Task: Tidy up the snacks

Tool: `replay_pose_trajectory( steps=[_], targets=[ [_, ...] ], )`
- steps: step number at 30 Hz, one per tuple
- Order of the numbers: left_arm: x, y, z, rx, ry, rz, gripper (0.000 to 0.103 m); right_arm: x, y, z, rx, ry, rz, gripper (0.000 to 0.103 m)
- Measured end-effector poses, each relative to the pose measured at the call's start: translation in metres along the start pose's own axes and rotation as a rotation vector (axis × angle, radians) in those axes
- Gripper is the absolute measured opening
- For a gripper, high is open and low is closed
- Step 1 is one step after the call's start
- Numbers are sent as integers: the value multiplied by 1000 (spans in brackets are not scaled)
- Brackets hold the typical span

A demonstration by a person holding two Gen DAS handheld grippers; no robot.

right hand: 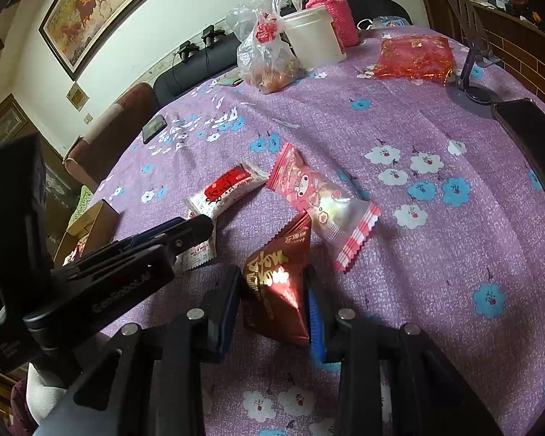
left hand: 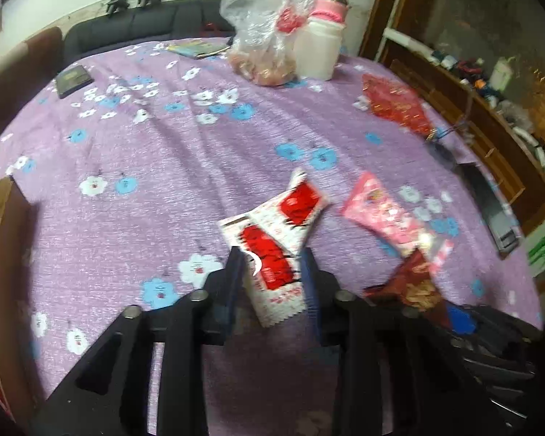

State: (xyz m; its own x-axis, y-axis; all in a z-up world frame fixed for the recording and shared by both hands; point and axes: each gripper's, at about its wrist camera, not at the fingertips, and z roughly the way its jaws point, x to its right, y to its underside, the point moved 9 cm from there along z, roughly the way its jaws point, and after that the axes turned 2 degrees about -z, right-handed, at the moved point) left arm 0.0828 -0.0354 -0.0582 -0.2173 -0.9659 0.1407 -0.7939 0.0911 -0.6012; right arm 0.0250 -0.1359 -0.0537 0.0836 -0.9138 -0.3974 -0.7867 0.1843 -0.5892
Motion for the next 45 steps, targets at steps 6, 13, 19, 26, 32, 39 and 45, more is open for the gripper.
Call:
replay_pose_trajectory(
  steps=[6,13,19,26,32,39,45],
  targets=[
    [-1,-2,14,-8,-88,49,63,-1,0,0,2,9,-8,37],
    [11,-4,14,-12,-12,90,35,-4,-1,2,7,22,-25,37],
    [10,1,-1,-21,66,36,30,-10,-1,4,7,33,-65,36],
    [-1,13,-47,18,161,-50,23,-8,-2,5,14,-1,-52,36],
    [-18,26,-97,84,197,-90,23,-6,-4,2,37,-3,-40,36],
    [-41,34,-152,167,234,-136,24,-5,-2,-3,51,42,-39,36],
    [-54,42,-181,216,258,-155,24,-16,13,-5,13,30,-54,36]
  ],
)
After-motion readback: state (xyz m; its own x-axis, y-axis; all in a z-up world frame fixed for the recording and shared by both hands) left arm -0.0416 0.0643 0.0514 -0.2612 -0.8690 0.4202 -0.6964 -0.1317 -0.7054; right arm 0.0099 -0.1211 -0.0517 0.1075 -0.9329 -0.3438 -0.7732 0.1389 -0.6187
